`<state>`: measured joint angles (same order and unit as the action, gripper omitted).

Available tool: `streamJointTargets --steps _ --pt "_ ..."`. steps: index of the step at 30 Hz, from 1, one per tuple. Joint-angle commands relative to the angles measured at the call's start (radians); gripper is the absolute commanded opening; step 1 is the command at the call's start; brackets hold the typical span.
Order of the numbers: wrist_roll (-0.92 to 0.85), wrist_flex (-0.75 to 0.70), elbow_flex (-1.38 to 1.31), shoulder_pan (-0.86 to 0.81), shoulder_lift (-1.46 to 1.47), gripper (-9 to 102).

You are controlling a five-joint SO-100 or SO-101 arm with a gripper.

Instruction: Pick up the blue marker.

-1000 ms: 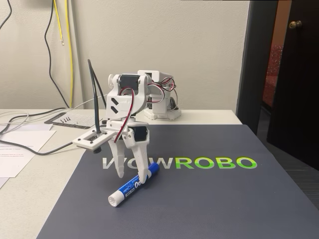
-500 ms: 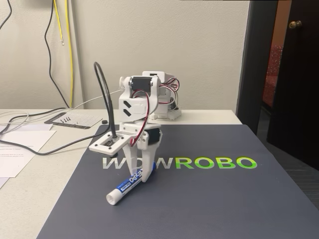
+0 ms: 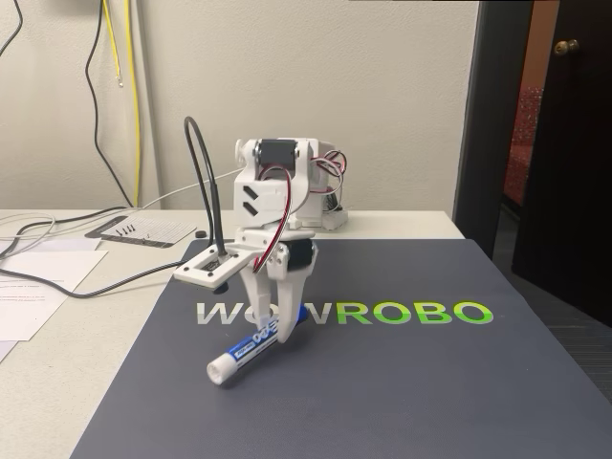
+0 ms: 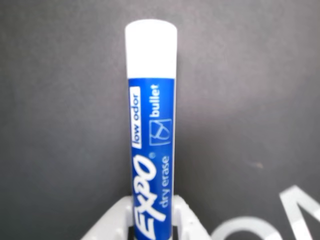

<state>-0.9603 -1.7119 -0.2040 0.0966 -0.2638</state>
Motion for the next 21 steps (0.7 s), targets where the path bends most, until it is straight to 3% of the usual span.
streamJointTargets --steps 1,9,14,21 --pt "0.063 -0.078 -0.043 0.021 -0.155 0" --pt "0.204 -0.337 -0.032 0.054 -0.37 0" --pt "0.39 -0.336 0.41 0.087 -0.747 0" --pt "0.538 -0.336 0.83 0.129 -1.115 0"
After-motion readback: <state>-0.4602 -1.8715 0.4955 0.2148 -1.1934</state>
